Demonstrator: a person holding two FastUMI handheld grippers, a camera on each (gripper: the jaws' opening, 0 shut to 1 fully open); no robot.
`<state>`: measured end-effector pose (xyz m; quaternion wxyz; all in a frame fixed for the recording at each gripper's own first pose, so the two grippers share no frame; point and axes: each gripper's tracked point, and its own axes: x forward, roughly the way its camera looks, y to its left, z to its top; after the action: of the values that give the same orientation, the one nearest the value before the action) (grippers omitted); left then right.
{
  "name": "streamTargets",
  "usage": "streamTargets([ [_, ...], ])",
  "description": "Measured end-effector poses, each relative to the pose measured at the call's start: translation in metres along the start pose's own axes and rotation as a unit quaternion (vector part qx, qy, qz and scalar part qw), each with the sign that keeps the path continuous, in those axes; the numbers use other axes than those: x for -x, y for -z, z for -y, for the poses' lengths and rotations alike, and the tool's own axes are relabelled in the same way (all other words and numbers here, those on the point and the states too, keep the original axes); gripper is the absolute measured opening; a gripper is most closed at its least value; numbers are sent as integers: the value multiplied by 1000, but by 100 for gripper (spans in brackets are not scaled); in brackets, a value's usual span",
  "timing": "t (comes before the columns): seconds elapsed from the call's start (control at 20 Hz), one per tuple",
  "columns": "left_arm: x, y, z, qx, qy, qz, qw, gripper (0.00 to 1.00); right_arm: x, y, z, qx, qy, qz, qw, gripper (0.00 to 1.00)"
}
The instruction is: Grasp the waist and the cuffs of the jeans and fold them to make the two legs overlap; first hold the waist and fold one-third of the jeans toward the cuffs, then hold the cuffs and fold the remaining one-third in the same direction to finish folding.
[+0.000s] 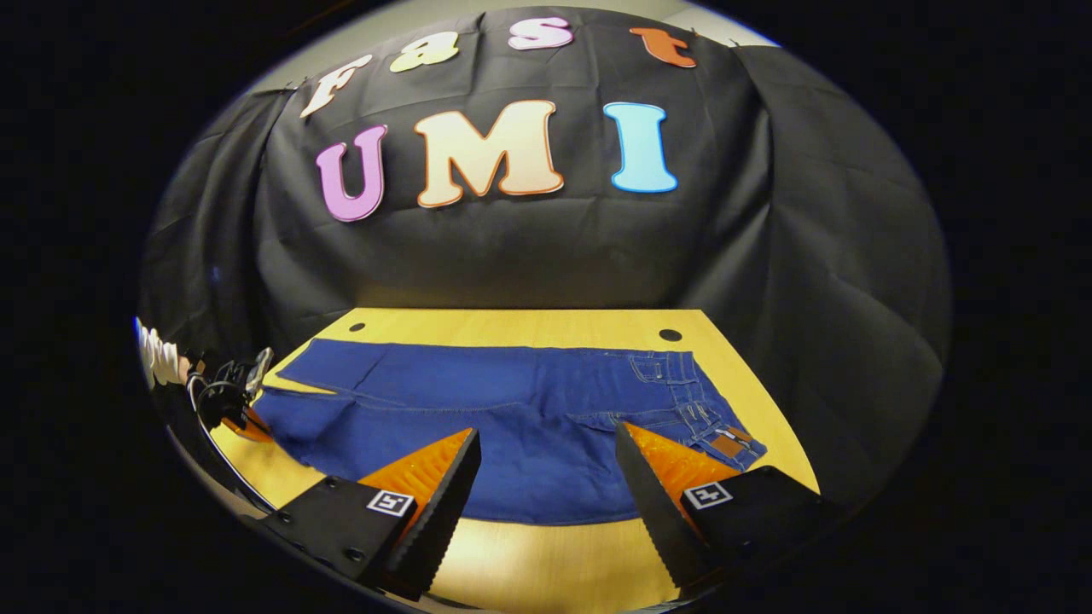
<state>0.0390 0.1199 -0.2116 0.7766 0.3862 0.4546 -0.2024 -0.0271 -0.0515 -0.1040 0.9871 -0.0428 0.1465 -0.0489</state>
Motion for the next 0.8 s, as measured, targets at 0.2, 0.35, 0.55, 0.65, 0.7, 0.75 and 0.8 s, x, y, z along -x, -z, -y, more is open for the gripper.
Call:
streamTargets([
  [0.2,0,1,-2,36,-9,1,999,0,-6,23,-2,52,-48,-39,997,96],
  [0.35,-1,0,-2,41,-16,3,999,0,-21,59,21,114,-73,-89,987,97],
  [0.55,-2,0,-2,55,-26,11,998,0,-33,102,56,208,-90,-163,960,99],
  [0.65,-2,-1,-2,64,-26,15,997,1,-40,121,64,244,-114,-200,942,99],
  [0.7,-3,-1,-2,66,-25,16,997,0,-42,130,67,257,-126,-219,933,99],
  [0.75,-2,-1,-2,68,-25,15,997,0,-47,139,67,268,-139,-232,925,99],
  [0.8,-2,-1,-2,68,-25,13,997,0,-51,144,67,278,-148,-244,917,99],
])
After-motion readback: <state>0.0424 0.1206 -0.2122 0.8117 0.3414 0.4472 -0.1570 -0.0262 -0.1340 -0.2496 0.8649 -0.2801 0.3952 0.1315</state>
